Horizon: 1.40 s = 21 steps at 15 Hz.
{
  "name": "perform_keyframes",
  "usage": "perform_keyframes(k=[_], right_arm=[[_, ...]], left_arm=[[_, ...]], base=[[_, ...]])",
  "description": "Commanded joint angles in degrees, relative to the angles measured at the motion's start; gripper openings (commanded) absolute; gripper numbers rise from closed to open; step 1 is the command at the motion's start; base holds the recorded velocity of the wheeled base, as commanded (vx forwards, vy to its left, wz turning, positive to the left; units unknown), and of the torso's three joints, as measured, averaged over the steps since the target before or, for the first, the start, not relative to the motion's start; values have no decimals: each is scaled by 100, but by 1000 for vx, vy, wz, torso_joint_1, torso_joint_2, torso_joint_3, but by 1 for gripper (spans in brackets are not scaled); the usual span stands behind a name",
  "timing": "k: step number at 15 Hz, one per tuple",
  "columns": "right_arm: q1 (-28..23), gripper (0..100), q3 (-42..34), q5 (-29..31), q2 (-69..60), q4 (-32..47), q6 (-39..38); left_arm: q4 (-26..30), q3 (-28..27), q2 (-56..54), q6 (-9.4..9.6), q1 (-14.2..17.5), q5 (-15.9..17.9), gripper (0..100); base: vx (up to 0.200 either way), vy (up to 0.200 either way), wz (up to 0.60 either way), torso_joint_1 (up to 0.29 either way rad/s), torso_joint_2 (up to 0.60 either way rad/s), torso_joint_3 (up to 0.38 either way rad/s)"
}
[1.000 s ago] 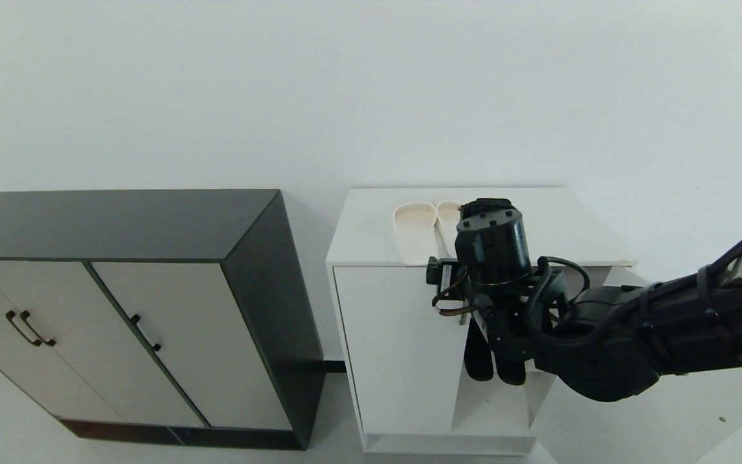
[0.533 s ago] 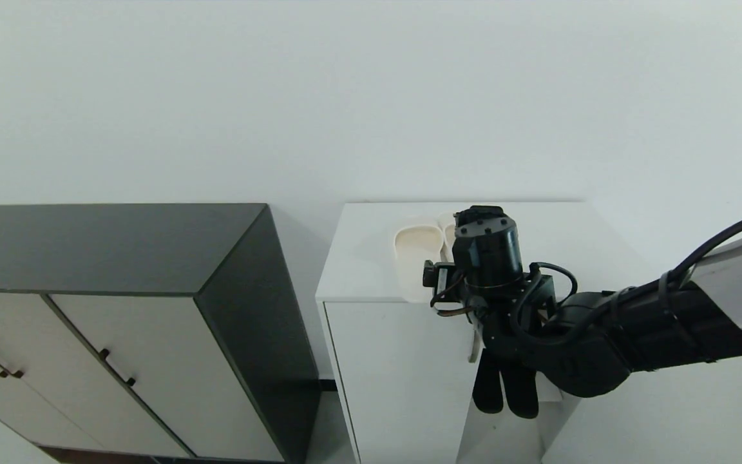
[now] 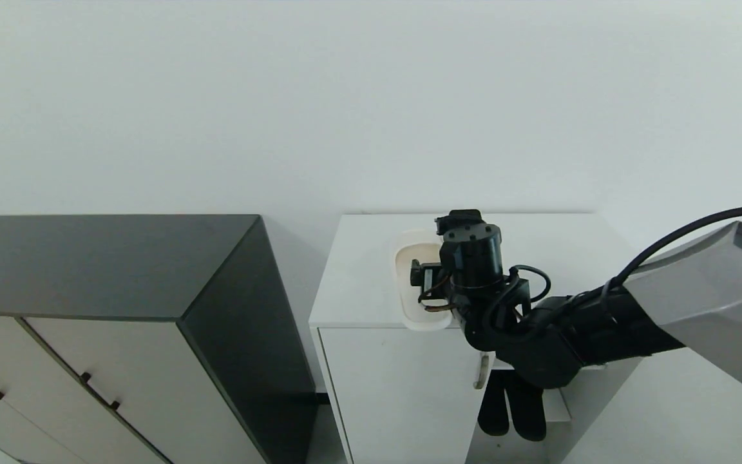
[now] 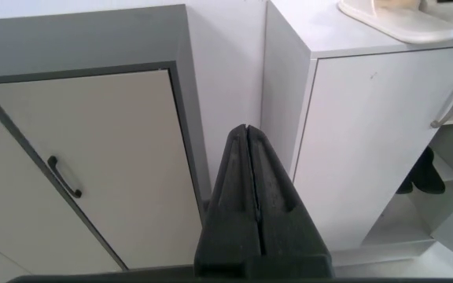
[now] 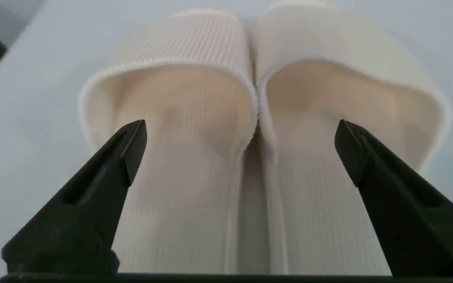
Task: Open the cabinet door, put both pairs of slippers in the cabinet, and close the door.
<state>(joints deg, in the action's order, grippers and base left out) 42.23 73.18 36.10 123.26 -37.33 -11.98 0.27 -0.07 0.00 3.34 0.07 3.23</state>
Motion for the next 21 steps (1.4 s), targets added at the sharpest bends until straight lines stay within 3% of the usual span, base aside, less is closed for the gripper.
perform_keyframes(k=[1, 10, 11, 21], right_arm=[[-83, 100, 188, -24, 295, -20, 3], [-312, 100, 689, -279, 568, -126, 205], [-312, 0, 689, -279, 568, -126, 205], [-224, 0, 416, -235, 49, -117, 205]], left_arm=[[0, 7, 0, 0, 1, 2, 0], [0, -1, 0, 0, 1, 2, 0], [0, -1, 0, 0, 1, 2, 0], [0, 7, 0, -9, 1, 2, 0]], base=[[0, 0, 0, 0, 0, 0], [0, 0, 0, 0, 0, 0], [0, 0, 0, 0, 0, 0], [0, 0, 0, 0, 0, 0]])
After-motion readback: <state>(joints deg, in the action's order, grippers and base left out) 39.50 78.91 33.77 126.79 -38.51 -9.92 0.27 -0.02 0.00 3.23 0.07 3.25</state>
